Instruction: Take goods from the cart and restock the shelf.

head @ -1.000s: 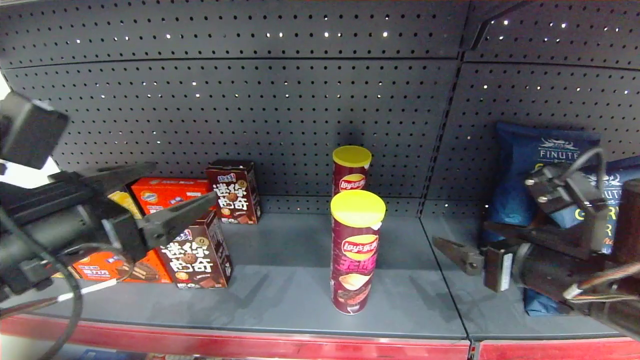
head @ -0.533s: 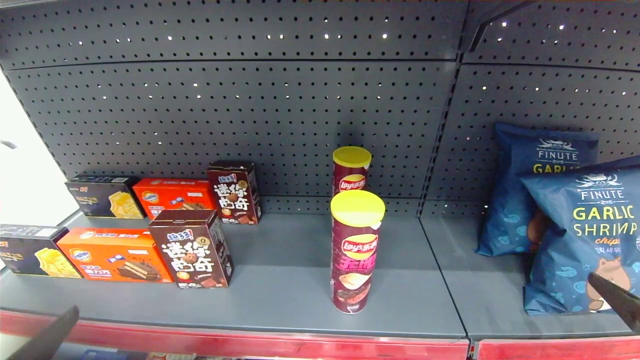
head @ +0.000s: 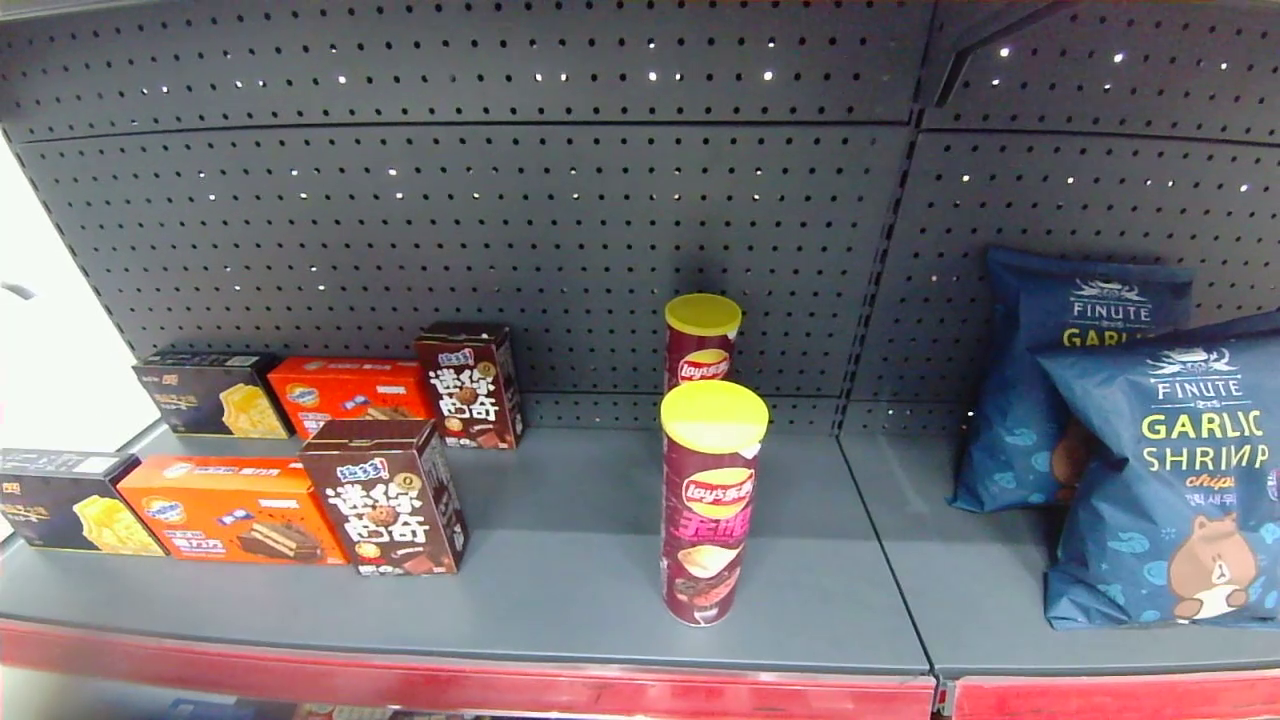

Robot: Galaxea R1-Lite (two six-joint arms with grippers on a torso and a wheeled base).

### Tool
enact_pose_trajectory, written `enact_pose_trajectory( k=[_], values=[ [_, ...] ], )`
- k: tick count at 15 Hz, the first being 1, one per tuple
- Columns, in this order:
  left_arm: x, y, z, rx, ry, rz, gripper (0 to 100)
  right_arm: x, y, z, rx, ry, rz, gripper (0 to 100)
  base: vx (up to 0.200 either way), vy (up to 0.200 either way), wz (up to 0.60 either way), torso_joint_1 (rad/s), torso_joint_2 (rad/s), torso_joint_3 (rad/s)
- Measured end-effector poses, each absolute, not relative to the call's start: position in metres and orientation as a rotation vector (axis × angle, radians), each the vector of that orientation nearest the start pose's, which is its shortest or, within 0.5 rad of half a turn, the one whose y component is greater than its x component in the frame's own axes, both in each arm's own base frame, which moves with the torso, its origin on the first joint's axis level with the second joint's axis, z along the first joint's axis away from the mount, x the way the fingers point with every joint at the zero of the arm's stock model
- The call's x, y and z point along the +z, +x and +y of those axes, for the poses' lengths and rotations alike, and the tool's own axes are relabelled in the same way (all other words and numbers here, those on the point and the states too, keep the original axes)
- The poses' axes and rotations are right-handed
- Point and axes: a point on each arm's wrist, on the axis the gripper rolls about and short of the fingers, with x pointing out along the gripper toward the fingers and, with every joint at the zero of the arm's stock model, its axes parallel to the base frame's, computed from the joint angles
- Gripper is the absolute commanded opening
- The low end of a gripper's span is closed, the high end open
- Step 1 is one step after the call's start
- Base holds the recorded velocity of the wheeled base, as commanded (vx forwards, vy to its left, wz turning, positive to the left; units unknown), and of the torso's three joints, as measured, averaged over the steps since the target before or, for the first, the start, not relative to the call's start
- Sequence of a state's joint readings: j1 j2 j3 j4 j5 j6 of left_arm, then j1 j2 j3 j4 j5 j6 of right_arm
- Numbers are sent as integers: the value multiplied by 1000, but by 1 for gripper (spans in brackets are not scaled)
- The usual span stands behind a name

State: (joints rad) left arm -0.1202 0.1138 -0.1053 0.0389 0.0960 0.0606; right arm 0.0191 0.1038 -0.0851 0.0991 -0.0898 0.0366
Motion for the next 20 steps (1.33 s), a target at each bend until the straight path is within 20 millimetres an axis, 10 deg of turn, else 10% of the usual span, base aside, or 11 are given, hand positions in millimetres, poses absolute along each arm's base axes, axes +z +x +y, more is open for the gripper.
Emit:
enact_pose_trajectory(
  k=[20],
  values=[
    [83,-18,1,-171,72,63,100,84,-27,-1,-64,-21,8,100,0,0,-60,0,0,0]
  ],
)
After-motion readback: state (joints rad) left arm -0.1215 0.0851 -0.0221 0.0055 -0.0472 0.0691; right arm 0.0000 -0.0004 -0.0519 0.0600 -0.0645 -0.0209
